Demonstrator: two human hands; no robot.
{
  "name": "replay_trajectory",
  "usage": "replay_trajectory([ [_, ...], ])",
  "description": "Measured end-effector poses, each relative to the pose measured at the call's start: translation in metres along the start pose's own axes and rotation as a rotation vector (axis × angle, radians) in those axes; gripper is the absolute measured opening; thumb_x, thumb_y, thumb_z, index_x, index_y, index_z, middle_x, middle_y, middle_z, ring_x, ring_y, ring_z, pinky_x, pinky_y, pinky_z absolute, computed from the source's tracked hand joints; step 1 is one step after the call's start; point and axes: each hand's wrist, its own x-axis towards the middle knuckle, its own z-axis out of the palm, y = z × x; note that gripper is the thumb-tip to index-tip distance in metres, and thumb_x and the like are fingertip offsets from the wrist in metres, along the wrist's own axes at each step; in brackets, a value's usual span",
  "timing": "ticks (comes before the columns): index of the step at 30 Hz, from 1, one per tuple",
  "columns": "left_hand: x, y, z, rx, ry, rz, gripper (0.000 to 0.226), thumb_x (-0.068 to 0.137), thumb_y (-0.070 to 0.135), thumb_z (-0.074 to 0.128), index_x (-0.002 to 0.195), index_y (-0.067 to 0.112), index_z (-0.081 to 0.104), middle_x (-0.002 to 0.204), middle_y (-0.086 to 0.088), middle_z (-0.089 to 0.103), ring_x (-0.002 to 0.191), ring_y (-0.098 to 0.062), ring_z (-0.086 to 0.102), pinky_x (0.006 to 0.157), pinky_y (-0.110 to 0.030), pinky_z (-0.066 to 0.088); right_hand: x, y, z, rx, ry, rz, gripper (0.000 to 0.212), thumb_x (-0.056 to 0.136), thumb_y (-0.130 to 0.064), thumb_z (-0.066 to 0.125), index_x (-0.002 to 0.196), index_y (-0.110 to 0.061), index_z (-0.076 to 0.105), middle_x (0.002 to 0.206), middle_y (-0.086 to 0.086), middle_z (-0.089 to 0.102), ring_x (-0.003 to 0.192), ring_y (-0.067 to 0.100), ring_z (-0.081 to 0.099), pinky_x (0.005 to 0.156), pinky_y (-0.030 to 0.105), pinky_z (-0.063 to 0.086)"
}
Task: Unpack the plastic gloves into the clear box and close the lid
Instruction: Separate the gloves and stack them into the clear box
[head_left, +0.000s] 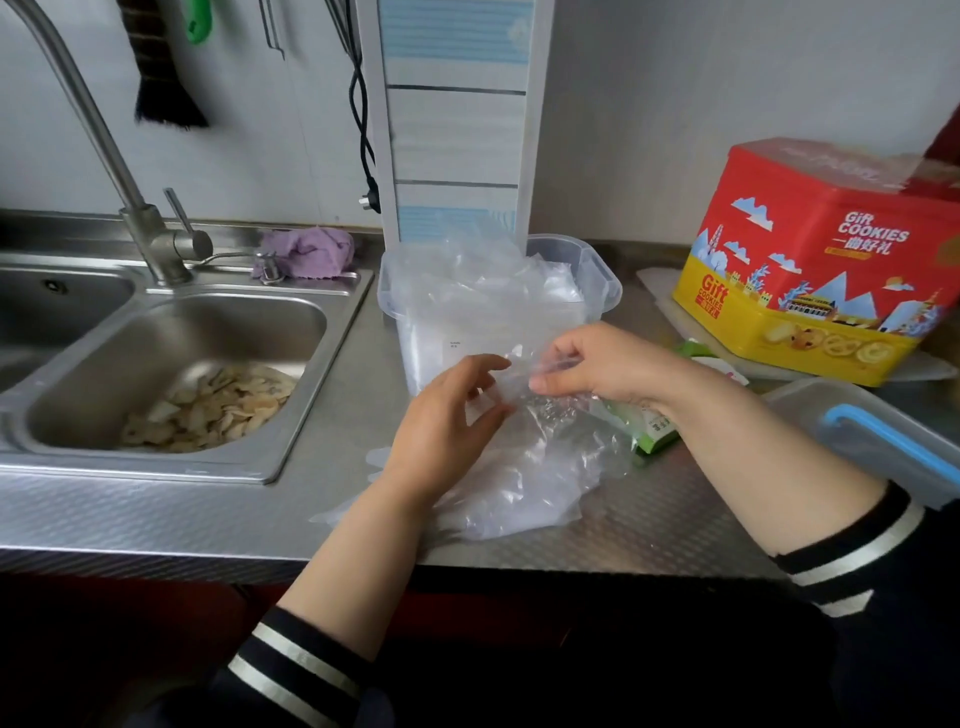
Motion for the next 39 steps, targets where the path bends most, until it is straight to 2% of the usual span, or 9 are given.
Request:
replay_trajectory([
  [4, -0.001, 0.001, -0.004, -0.158, 0.119, -0.037, 0.038, 0.084, 0.019, 0.073, 0.112, 0.037, 0.055, 0.094, 0.019, 0.058, 0.086, -0.002, 0.056, 0.079, -0.011, 0.042, -0.001, -0.018, -0.019, -0.002, 0.035, -0.131, 0.014, 0.077, -0.027, 0.077, 0.087, -0.027, 0.067, 0.087, -0.011, 0.072, 0.08, 0.0, 0.066, 0.073, 0.02, 0.05],
  [8, -0.002, 0.006, -0.006, -0.246, 0.266, -0.057, 0.031, 0.086, 0.025, 0.067, 0.109, 0.039, 0.052, 0.095, 0.018, 0.061, 0.082, -0.002, 0.058, 0.078, -0.011, 0.043, 0.006, -0.045, -0.051, 0.031, 0.001, -0.28, 0.009, 0.082, -0.006, 0.071, 0.082, -0.015, 0.068, 0.063, -0.009, 0.069, 0.052, -0.002, 0.057, 0.053, 0.014, 0.047],
  [11, -0.001, 0.005, -0.006, -0.237, 0.292, -0.088, 0.021, 0.088, 0.032, 0.061, 0.106, 0.038, 0.052, 0.09, 0.016, 0.061, 0.081, -0.004, 0.058, 0.075, -0.012, 0.043, 0.034, -0.059, -0.072, 0.024, 0.073, -0.338, 0.009, 0.083, -0.002, 0.068, 0.086, -0.011, 0.068, 0.071, -0.002, 0.068, 0.055, -0.002, 0.058, 0.059, 0.013, 0.049],
  [19, 0.003, -0.013, 0.001, 0.084, 0.017, -0.037, 0.028, 0.086, 0.055, 0.052, 0.087, 0.029, 0.062, 0.084, 0.018, 0.06, 0.087, -0.002, 0.051, 0.077, -0.021, 0.042, 0.13, -0.042, -0.066, -0.259, 0.144, -0.276, 0.016, 0.087, -0.009, 0.068, 0.101, 0.0, 0.068, 0.095, 0.009, 0.069, 0.073, -0.001, 0.06, 0.07, 0.013, 0.05],
  [24, 0.006, -0.024, 0.008, 0.255, -0.235, -0.077, 0.05, 0.077, 0.064, 0.062, 0.107, 0.025, 0.065, 0.101, 0.009, 0.062, 0.098, -0.013, 0.048, 0.088, -0.027, 0.041, 0.14, -0.022, -0.054, -0.508, 0.205, -0.241, 0.012, 0.085, -0.029, 0.069, 0.096, -0.026, 0.066, 0.097, -0.007, 0.065, 0.102, 0.016, 0.059, 0.101, 0.036, 0.04],
  [29, 0.005, -0.022, 0.009, 0.288, -0.277, -0.033, 0.02, 0.076, 0.044, 0.073, 0.09, 0.031, 0.069, 0.085, 0.013, 0.056, 0.088, -0.013, 0.047, 0.083, -0.029, 0.042, 0.121, -0.024, -0.059, -0.461, 0.447, -0.347, 0.044, 0.085, -0.027, 0.07, 0.125, -0.02, 0.055, 0.115, 0.0, 0.053, 0.112, 0.019, 0.048, 0.097, 0.034, 0.037],
  [34, 0.007, -0.018, 0.007, 0.2, -0.284, -0.04, 0.006, 0.081, 0.022, 0.071, 0.078, 0.026, 0.067, 0.077, 0.015, 0.05, 0.084, -0.013, 0.049, 0.072, -0.021, 0.036, 0.064, -0.032, -0.032, -0.13, 0.821, -0.775, 0.018, 0.093, -0.021, 0.058, 0.099, -0.005, 0.065, 0.09, 0.004, 0.063, 0.079, 0.015, 0.058, 0.074, 0.033, 0.05],
  [36, 0.006, -0.016, 0.007, 0.181, -0.295, -0.057, 0.012, 0.084, 0.018, 0.065, 0.078, 0.026, 0.059, 0.079, 0.011, 0.053, 0.085, -0.017, 0.053, 0.071, -0.023, 0.035, 0.034, -0.029, -0.01, -0.185, 0.827, -0.906, 0.031, 0.098, -0.027, 0.051, 0.087, -0.003, 0.066, 0.077, 0.004, 0.064, 0.068, 0.015, 0.055, 0.065, 0.03, 0.047],
  [39, 0.003, -0.014, 0.007, 0.125, -0.245, -0.149, 0.01, 0.091, 0.017, 0.052, 0.085, 0.024, 0.049, 0.078, 0.013, 0.061, 0.08, -0.018, 0.059, 0.07, -0.03, 0.043, 0.001, -0.016, 0.024, -0.361, 0.588, -0.883, 0.048, 0.098, -0.046, 0.042, 0.08, -0.009, 0.068, 0.071, 0.001, 0.064, 0.064, 0.019, 0.058, 0.059, 0.031, 0.046],
])
